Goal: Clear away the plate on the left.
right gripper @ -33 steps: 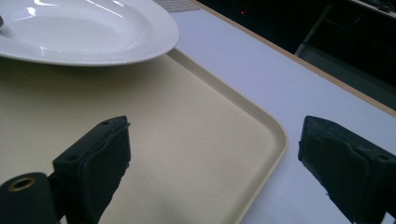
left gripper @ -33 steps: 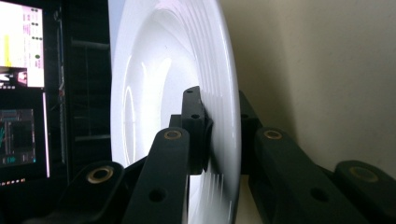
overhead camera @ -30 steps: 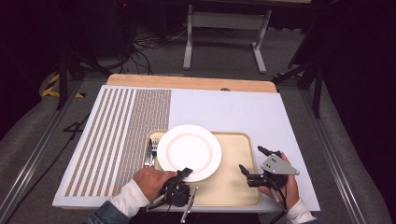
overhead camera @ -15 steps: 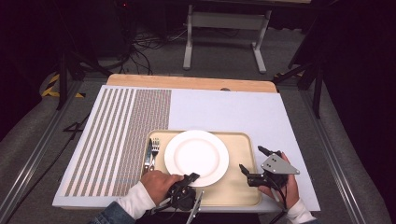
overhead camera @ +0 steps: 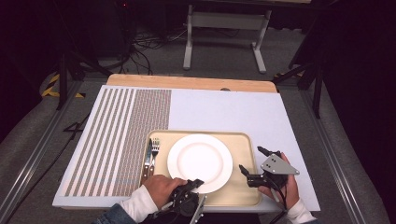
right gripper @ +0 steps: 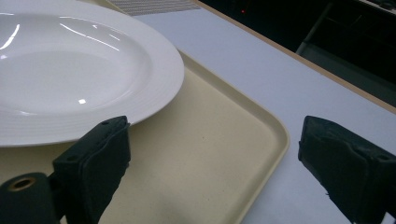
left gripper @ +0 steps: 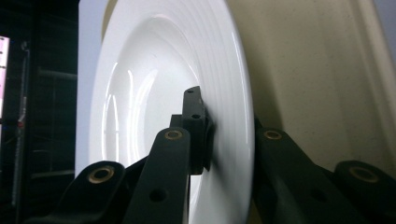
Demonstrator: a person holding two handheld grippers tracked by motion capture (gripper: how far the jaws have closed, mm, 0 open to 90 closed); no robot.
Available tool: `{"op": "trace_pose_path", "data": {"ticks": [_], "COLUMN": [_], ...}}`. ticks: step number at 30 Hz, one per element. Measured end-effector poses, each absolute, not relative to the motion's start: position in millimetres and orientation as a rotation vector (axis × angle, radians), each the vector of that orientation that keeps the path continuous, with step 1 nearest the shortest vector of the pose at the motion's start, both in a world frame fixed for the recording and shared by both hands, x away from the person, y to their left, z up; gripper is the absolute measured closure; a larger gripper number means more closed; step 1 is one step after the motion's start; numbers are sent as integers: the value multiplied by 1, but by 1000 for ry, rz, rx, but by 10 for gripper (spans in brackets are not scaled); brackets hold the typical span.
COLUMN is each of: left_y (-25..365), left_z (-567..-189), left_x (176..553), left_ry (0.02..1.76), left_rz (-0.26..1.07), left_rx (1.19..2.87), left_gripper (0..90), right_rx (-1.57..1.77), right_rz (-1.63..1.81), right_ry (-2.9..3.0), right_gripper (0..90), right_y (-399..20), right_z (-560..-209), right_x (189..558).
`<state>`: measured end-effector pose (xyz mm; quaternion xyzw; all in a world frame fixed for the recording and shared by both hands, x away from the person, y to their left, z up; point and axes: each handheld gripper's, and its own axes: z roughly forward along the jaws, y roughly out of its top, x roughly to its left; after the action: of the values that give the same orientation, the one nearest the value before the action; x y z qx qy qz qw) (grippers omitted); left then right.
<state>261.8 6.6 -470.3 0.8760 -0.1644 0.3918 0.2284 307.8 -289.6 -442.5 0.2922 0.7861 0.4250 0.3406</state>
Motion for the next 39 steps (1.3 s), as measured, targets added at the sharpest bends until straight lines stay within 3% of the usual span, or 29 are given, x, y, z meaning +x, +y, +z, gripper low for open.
{"op": "trace_pose_path", "data": {"ticks": [39], "left_y": [14], "left_z": [-466], "left_x": [266], "left_ry": [-409], "left_rz": [867], "left_rx": [2401], "left_gripper": [728], "right_rx": [755], "right_rz": [1107], "right_ry": [2065], "right_gripper": [100], "right_y": [-289], "right_z": [-444], "right_x": [308]}}
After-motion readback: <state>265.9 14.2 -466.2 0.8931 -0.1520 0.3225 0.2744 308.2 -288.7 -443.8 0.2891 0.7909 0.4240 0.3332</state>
